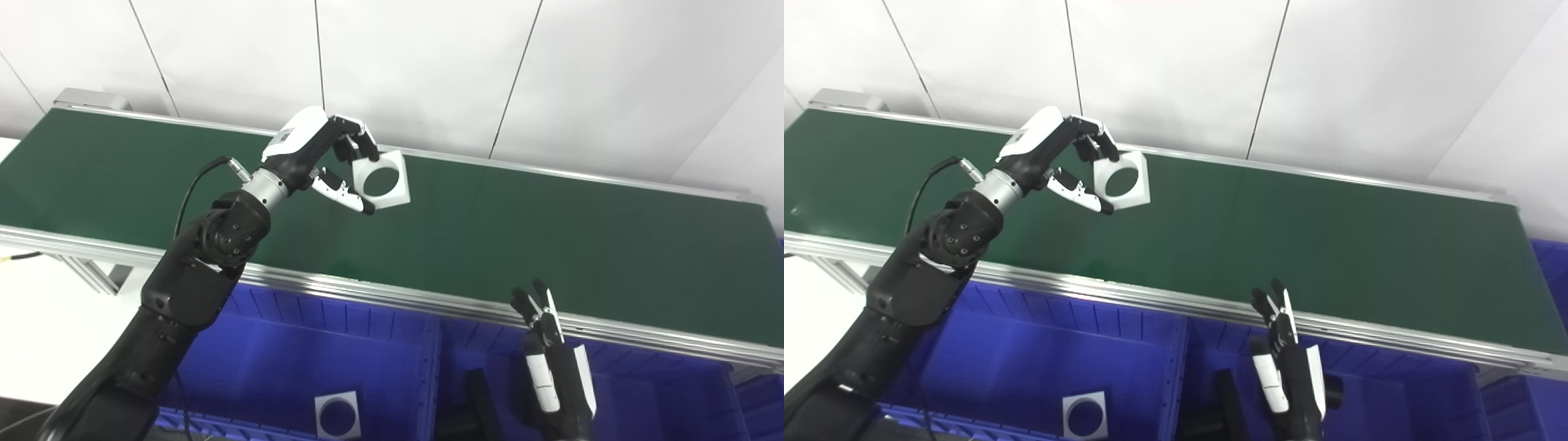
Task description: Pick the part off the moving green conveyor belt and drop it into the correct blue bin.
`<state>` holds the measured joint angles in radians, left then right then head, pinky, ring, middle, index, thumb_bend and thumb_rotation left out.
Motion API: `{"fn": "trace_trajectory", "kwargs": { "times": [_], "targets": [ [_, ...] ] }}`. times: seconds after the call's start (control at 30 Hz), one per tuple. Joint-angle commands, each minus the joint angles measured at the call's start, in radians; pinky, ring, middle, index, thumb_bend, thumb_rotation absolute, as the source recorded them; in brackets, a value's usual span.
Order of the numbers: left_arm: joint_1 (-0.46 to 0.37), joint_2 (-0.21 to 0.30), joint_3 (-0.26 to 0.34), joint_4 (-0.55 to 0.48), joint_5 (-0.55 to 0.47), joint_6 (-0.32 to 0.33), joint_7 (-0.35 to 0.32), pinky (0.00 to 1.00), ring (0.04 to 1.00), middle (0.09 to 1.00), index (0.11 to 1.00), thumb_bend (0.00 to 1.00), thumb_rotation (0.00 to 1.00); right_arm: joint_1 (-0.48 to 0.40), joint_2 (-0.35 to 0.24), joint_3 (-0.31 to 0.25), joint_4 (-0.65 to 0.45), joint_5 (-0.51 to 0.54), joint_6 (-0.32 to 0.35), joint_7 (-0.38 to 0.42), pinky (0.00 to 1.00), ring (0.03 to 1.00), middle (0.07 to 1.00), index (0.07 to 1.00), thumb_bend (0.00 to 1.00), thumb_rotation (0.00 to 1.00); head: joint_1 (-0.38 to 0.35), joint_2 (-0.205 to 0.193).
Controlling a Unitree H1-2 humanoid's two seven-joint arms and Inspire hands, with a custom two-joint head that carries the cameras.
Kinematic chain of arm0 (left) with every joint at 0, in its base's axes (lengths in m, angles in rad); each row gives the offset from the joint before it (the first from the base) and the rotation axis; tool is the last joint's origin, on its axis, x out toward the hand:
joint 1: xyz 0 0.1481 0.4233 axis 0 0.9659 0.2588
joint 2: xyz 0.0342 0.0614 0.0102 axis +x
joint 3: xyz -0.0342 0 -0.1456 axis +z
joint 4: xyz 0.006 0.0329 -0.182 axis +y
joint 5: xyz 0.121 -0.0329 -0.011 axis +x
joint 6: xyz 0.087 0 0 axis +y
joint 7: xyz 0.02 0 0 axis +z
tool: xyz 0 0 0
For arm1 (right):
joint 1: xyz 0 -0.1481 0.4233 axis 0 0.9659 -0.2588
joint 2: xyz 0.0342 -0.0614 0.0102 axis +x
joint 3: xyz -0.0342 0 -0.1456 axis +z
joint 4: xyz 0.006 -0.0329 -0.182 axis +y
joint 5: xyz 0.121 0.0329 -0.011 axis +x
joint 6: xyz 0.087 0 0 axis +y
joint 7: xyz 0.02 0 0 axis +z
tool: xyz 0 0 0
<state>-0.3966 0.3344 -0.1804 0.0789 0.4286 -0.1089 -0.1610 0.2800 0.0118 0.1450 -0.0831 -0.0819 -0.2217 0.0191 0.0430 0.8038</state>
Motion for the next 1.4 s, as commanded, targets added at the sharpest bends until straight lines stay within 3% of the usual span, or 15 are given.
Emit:
{"fn": "trace_trajectory", "kwargs": {
  "times": [0.0,0.23,0.37,0.57,0.63,0.67,0.97,1.37],
  "targets": [
    [-0.003,0.008,0.021,-0.067,-0.032,-0.001,-0.003,0.45,0.439,0.505,0.501,0.5,0.0,-0.004,0.013,0.004,-0.029,-0.008,-0.043,-0.007,0.98,0.918,0.913,1.0,0.73,0.91,-0.005,0.008],
    [0.119,0.006,0.033,-0.183,-0.042,-0.002,-0.012,0.43,0.433,0.499,0.504,0.5,0.0,0.004,0.034,0.014,-0.064,-0.037,-0.011,-0.019,1.0,0.925,0.909,1.0,0.73,0.92,-0.059,0.057],
    [0.193,0.015,0.033,-0.233,-0.05,0.003,-0.033,0.39,0.411,0.488,0.52,0.5,0.0,0.008,0.049,0.027,-0.076,-0.055,-0.004,-0.024,0.95,0.92,0.912,1.0,0.71,0.92,-0.12,0.073],
    [0.28,0.028,0.012,-0.262,-0.061,-0.052,-0.066,0.38,0.411,0.483,0.523,0.5,0.0,0.013,0.082,0.04,-0.089,-0.063,0.011,-0.035,0.94,0.917,0.901,1.0,0.7,0.89,-0.166,0.086],
    [0.303,0.04,-0.002,-0.257,-0.072,-0.075,-0.083,0.26,0.398,0.495,0.496,0.5,0.0,0.012,0.089,0.043,-0.091,-0.064,0.017,-0.036,0.94,0.925,0.906,1.0,0.71,0.88,-0.174,0.089],
    [0.311,0.046,-0.008,-0.253,-0.076,-0.086,-0.09,0.29,0.392,0.486,0.514,0.5,0.0,0.012,0.091,0.045,-0.091,-0.065,0.018,-0.037,0.94,0.927,0.908,1.0,0.71,0.88,-0.174,0.089],
    [0.353,0.084,-0.08,-0.175,-0.001,-0.159,-0.123,0.37,0.392,0.492,0.536,0.49,0.0,0.027,0.103,0.053,-0.092,-0.104,0.008,-0.06,0.95,0.91,0.897,0.996,0.69,0.88,-0.188,0.061],
    [0.354,0.078,-0.164,-0.111,0.166,-0.083,-0.157,0.44,0.41,0.527,0.504,0.5,0.0,0.051,0.096,0.06,-0.057,-0.099,-0.04,-0.068,1.0,0.928,0.903,0.996,0.67,0.87,-0.253,-0.008]
  ]
}}
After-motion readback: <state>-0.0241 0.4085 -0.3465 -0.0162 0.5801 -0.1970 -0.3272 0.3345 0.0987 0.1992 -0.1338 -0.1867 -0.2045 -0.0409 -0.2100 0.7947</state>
